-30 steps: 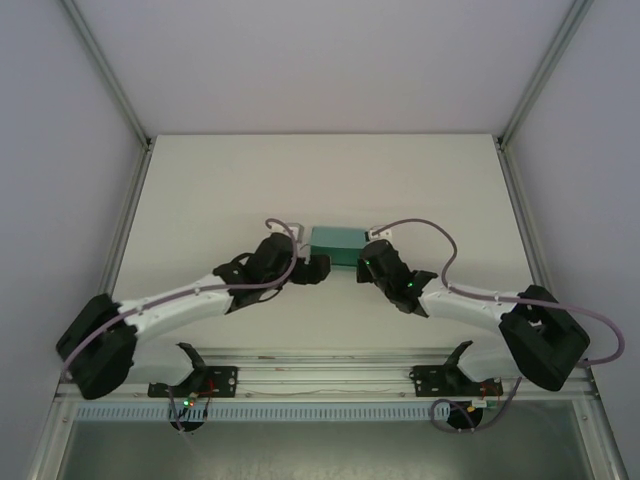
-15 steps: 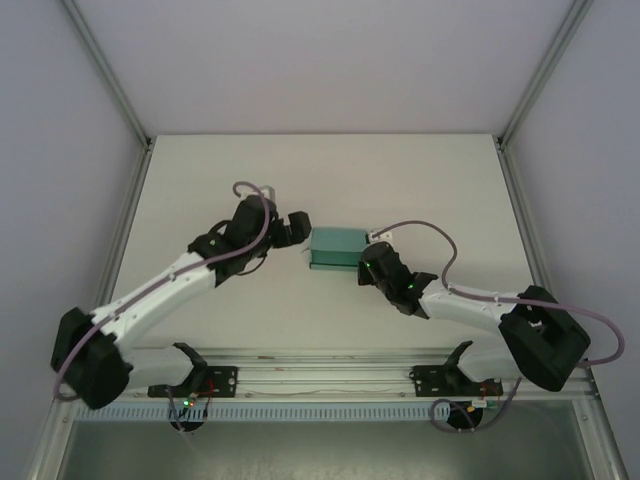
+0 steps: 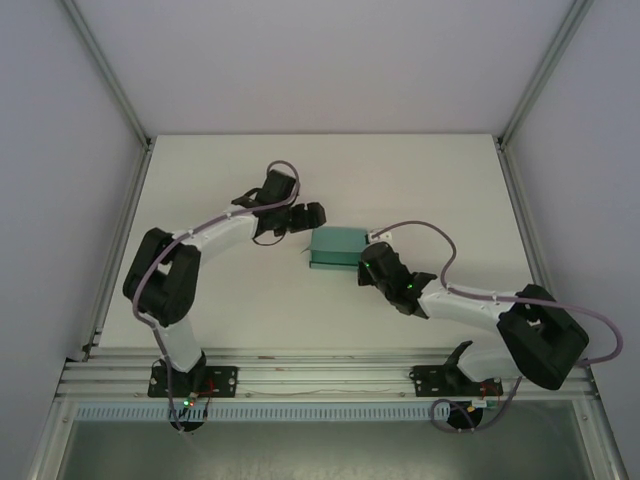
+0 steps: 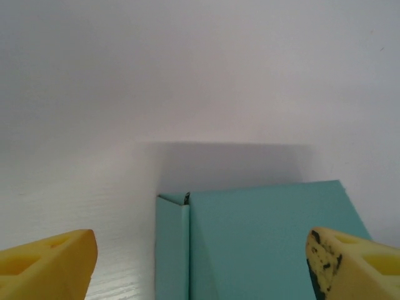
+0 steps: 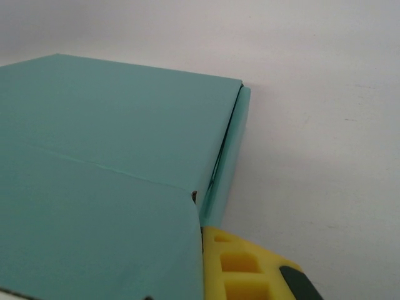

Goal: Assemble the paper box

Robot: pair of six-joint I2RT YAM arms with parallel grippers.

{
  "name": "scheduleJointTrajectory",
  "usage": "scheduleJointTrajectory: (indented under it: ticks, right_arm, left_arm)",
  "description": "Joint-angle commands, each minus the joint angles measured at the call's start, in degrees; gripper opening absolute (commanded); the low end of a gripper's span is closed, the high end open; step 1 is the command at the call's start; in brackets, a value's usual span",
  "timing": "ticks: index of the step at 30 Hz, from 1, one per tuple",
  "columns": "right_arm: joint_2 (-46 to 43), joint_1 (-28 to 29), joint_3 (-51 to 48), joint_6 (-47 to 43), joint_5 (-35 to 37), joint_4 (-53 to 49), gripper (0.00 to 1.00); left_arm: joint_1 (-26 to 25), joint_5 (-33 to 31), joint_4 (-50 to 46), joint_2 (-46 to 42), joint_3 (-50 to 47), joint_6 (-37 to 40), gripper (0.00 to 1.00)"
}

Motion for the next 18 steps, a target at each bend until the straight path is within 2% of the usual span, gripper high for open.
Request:
scheduleJointTrajectory:
  ticks: [1, 7, 13, 18]
  right_arm:
    - [1.60, 0.28, -1.52, -0.14, 0.91, -1.87, 0.00]
    - [2.28, 0.29, -2.09, 0.38, 0.62, -1.12, 0.01]
    - [0.92, 0.32, -2.22, 1.78, -0.23, -1.37, 0.10]
    - [-5.43, 0.26, -4.24, 4.47, -3.71, -2.52, 0.41]
  left_arm:
    - [0.34, 3.65, 3.45, 2.14, 0.58, 0.71, 0.83]
    - [0.36, 6.35, 6.56, 4.55, -1.64, 0.50, 0.73]
    - [0.37, 8.73, 12.12, 4.19, -7.61, -2.33, 0.64]
    - [0.30, 9.29, 15.97, 4.30, -11.87, -4.33, 0.55]
